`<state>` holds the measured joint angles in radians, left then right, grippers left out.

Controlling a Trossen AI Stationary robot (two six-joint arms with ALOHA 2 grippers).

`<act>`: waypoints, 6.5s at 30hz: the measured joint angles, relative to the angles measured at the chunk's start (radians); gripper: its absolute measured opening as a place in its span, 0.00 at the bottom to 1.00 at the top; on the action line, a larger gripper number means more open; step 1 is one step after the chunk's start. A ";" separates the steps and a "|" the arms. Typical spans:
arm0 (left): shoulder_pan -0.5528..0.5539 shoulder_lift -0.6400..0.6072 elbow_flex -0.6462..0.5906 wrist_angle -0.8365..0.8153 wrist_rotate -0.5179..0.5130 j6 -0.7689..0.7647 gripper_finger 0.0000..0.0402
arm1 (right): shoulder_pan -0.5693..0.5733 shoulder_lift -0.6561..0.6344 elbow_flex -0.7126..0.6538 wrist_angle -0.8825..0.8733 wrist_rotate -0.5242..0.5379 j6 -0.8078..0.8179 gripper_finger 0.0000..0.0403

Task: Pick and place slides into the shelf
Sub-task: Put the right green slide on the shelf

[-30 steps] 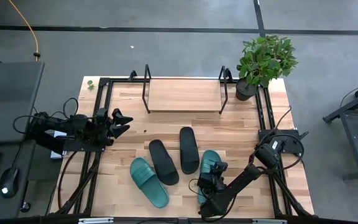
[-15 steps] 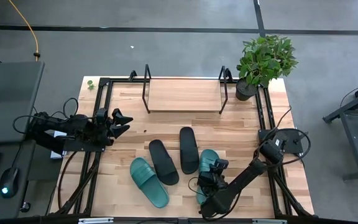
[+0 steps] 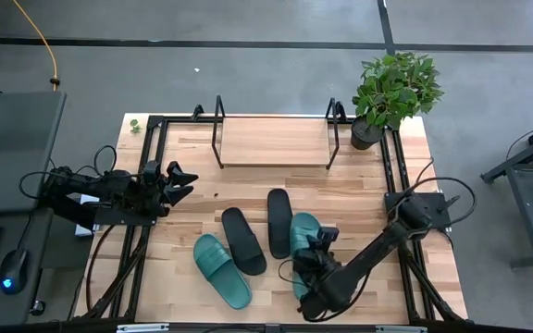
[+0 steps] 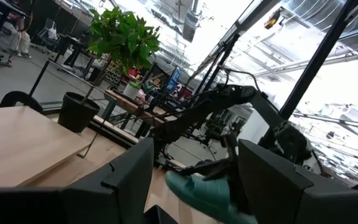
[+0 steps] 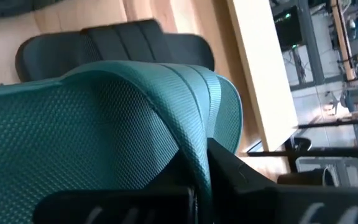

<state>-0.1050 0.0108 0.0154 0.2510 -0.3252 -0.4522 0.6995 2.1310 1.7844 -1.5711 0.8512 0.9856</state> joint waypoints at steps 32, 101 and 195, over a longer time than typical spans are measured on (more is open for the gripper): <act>0.000 0.000 0.000 -0.058 -0.069 0.034 0.54 | -0.283 -0.315 0.000 0.001 0.241 -0.498 0.00; 0.000 0.000 0.196 -0.335 -0.242 0.186 0.54 | -1.047 -0.211 0.000 0.683 -0.568 -1.357 0.00; 0.000 0.000 0.195 -0.306 -0.285 0.212 0.54 | -1.277 -0.516 -0.787 1.426 -0.394 -1.638 0.00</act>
<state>-0.1047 0.0109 0.2108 -0.0546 -0.6106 -0.2405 -0.5778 1.6154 0.9970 -0.1452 0.4571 -0.6520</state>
